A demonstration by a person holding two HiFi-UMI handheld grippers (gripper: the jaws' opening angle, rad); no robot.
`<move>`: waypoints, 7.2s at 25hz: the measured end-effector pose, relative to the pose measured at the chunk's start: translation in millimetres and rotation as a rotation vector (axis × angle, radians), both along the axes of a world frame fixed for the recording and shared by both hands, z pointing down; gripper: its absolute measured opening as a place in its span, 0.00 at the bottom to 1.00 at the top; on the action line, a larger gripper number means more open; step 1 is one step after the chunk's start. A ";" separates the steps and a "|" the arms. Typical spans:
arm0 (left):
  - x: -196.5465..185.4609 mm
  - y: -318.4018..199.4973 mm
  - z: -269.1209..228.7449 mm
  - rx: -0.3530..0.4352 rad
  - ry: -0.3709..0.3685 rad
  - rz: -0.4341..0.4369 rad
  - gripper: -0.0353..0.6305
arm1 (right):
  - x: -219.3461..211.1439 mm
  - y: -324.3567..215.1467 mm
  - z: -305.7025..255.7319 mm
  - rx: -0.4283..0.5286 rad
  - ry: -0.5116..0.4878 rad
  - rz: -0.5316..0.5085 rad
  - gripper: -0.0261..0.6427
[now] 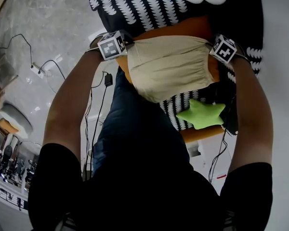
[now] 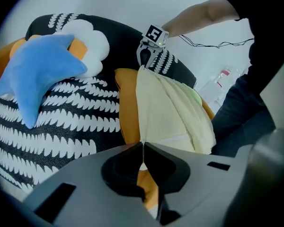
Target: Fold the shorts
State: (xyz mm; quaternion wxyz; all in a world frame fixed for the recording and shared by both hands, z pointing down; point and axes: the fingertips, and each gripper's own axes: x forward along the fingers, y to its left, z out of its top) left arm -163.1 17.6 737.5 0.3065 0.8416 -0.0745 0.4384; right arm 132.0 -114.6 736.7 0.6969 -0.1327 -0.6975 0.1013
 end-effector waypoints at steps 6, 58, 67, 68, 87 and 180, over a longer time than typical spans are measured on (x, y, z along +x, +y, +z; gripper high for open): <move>-19.3 -14.2 -2.2 0.021 -0.048 -0.055 0.09 | -11.8 -25.5 -7.3 0.073 -0.031 0.025 0.11; 133.0 218.7 -117.7 0.097 0.028 -0.055 0.09 | 72.5 102.0 -73.9 0.527 -0.185 -0.124 0.10; 174.5 263.4 -77.3 0.031 0.039 -0.013 0.09 | 95.1 128.3 -37.9 0.571 -0.167 -0.146 0.11; 176.8 265.6 -70.9 0.033 0.032 -0.010 0.09 | 97.6 130.4 -32.9 0.572 -0.162 -0.141 0.11; 207.1 288.5 -22.2 -0.070 0.022 -0.013 0.21 | 133.4 157.6 8.6 0.541 0.033 0.085 0.17; 367.4 -109.5 -61.0 -0.015 0.156 0.015 0.11 | 149.6 64.7 -54.9 0.194 -0.663 1.627 0.16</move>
